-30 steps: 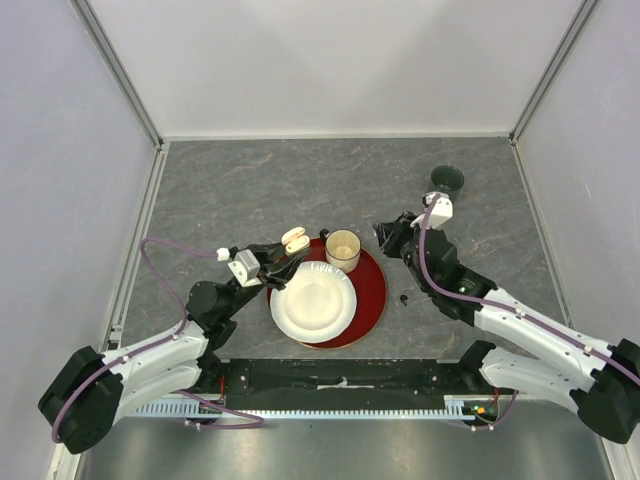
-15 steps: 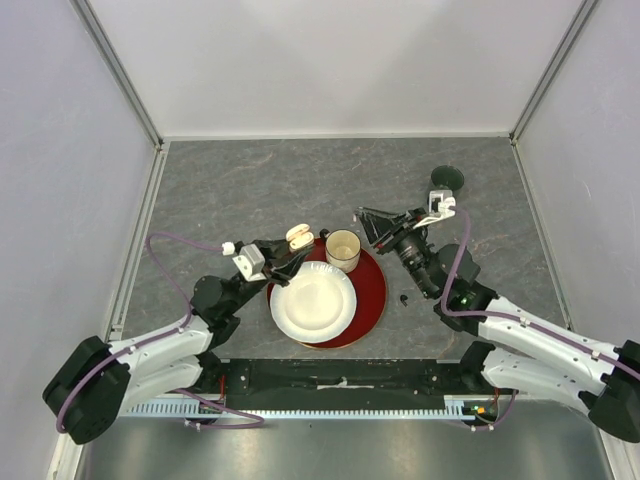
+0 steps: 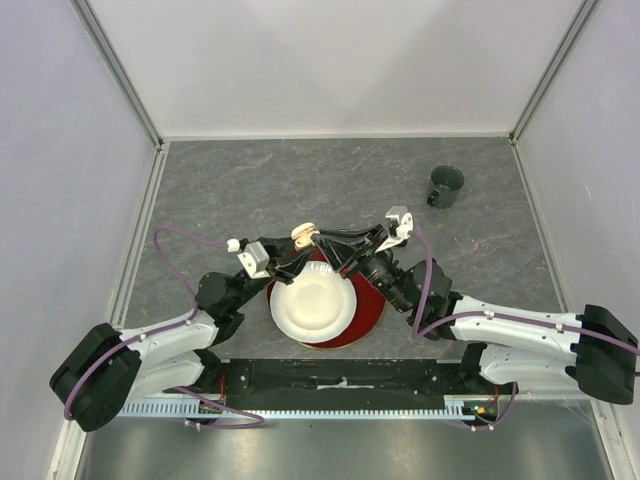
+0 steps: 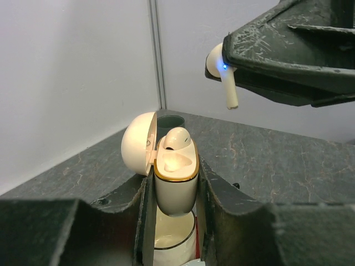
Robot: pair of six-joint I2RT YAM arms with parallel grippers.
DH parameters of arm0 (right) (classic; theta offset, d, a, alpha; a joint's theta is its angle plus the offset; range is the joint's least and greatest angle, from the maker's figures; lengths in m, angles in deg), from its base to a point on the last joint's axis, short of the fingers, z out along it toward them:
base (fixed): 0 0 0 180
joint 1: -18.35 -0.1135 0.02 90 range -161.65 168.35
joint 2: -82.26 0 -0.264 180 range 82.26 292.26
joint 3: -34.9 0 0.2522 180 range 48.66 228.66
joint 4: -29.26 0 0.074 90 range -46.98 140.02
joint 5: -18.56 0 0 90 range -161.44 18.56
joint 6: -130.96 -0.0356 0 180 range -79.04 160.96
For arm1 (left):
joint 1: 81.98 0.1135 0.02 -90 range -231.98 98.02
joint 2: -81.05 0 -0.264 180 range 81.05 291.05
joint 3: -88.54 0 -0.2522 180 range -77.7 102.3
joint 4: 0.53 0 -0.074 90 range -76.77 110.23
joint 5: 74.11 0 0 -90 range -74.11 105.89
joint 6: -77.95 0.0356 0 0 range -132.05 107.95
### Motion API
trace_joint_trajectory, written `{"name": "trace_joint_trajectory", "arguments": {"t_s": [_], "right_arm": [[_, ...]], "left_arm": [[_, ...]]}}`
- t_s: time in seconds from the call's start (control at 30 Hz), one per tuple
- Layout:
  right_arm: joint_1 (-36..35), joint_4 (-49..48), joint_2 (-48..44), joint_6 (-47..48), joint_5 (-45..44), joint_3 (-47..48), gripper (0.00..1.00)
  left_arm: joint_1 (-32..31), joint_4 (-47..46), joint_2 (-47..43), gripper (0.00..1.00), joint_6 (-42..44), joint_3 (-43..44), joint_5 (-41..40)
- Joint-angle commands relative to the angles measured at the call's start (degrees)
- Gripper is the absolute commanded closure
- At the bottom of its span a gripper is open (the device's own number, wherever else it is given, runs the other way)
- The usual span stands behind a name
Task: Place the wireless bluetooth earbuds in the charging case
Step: Place the earbud in the charging case.
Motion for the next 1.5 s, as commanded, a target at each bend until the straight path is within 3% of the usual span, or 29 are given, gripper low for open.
{"name": "trace_joint_trajectory", "arguments": {"t_s": [0.0,1.47], "right_arm": [[-1.99,-8.27,1.77,3.60,0.41,0.33,1.00],[-3.40,-12.94,10.74,5.53,-4.07,2.00,1.00]], "left_arm": [[-0.23,-5.21,0.27,0.98,-1.25,2.12,1.06],[-0.23,-7.14,-0.44,0.98,-3.36,1.86,3.52]]}}
